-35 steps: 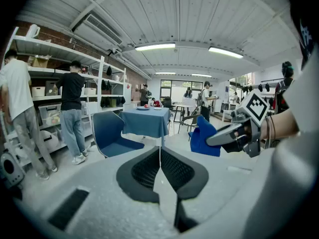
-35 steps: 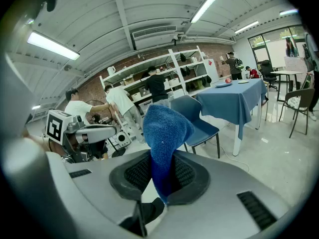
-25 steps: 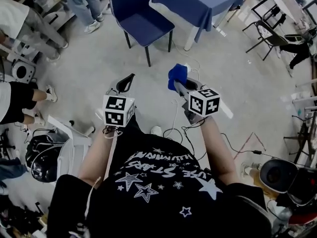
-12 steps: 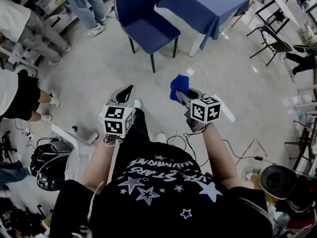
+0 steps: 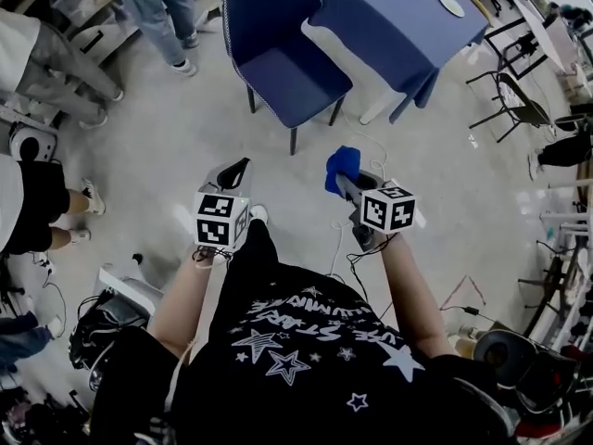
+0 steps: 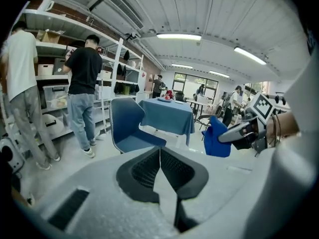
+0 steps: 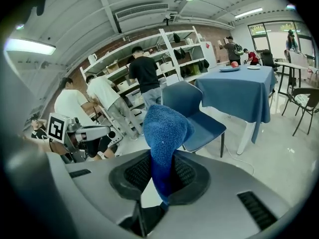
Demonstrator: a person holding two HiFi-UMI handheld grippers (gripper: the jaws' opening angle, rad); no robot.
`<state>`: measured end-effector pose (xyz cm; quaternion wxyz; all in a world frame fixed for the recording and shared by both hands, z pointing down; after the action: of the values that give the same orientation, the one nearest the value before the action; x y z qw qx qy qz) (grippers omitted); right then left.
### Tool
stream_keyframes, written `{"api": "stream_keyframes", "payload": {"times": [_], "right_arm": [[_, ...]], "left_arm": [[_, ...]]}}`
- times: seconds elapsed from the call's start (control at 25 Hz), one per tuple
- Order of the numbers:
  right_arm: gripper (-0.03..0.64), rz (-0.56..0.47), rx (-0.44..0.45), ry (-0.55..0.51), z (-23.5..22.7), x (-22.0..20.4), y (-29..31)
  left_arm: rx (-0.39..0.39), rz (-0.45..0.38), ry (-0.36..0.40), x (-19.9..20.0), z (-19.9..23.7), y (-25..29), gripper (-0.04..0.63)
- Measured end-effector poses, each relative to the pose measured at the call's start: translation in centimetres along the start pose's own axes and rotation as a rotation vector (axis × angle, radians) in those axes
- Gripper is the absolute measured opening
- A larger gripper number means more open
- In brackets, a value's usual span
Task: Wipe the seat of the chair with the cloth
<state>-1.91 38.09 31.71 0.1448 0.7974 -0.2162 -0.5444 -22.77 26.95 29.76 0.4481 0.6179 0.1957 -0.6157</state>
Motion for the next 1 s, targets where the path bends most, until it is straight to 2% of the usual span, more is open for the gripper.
{"api": "stream_keyframes", "payload": {"times": [0.32, 0.52, 0.8, 1.0], "right_arm": [[0.071, 0.017, -0.044, 0.061, 0.3, 4.2, 9.7], [0.071, 0.022, -0.066, 0.072, 1.1, 5.3, 13.0], [0.072, 0.061, -0.108, 0.090, -2.6, 5.3, 14.2], [0.072, 0.089, -0.082, 0.104, -6.7, 6.5, 17.5]], "left_arm": [[-0.016, 0.021, -0.049, 1.5, 8.1, 5.2, 0.021], [-0.053, 0.053, -0.054, 1.3, 11.6, 7.1, 0.021], [-0.069, 0.083, -0.041, 1.7, 11.3, 10.6, 0.021], [-0.011, 0.097, -0.058, 2.0, 11.3, 13.4, 0.021]]}}
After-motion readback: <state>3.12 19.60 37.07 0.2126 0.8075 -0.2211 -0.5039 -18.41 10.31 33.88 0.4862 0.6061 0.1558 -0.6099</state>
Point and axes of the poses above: the fingertips, and each gripper's own axes: y forward along the fingers, z to its left, x out of its top, the point moved 3 cm from there along -y, backward along the fingers, and after that the axes turned 11 degrees about -z, right-handed, at the moved point
